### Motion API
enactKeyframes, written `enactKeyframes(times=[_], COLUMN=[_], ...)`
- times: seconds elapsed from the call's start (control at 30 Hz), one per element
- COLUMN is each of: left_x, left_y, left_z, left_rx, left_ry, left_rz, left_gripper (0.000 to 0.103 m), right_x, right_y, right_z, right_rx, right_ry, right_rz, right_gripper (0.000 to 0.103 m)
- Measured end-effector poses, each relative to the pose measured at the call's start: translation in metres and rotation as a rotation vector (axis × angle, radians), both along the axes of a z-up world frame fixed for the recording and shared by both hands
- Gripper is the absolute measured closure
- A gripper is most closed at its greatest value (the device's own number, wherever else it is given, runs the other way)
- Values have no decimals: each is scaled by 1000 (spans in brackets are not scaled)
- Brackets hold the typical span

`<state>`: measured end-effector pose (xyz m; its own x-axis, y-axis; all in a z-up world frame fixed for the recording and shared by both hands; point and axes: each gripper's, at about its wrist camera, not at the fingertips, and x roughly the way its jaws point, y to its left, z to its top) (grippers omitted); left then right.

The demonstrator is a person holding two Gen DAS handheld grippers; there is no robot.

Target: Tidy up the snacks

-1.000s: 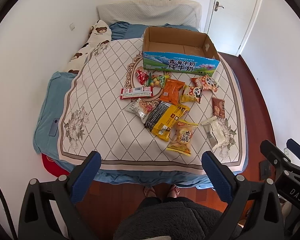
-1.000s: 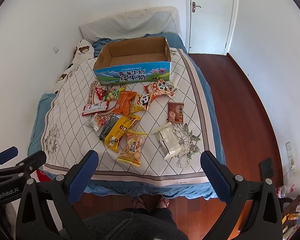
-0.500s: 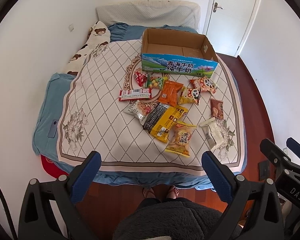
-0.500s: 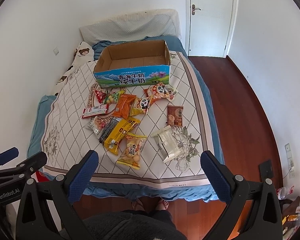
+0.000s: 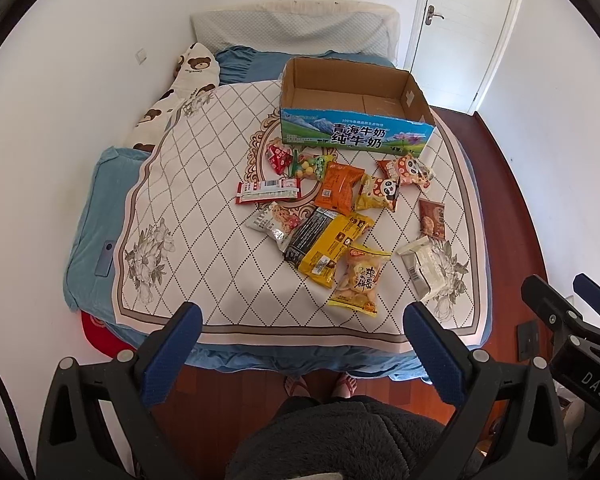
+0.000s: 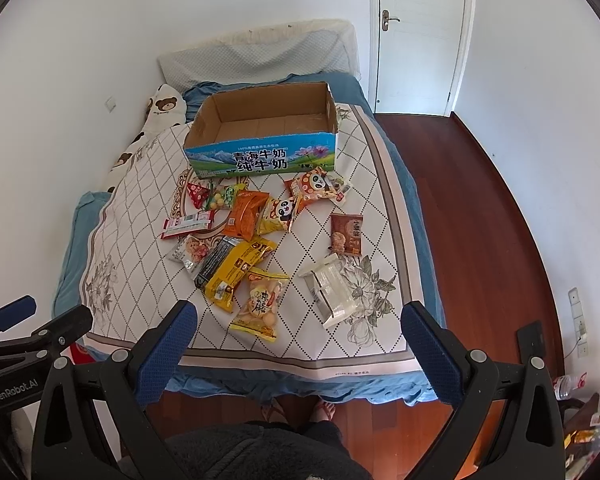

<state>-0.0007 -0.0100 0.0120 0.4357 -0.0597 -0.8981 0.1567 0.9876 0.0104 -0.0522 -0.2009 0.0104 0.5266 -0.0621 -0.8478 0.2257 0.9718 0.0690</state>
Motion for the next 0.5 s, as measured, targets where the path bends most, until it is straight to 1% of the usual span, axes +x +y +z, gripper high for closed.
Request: enactKeyframes(times=[0.5], left_x=[1], left_y=[2], left_z=[0], left_rx=[-1], left_ry=[5], left_rz=[0], left_gripper=[0], right_x=[1], right_y=[-3], right_z=[1], right_rx=[2], right_ry=[-3], right_rz=[-4], right_gripper=[0])
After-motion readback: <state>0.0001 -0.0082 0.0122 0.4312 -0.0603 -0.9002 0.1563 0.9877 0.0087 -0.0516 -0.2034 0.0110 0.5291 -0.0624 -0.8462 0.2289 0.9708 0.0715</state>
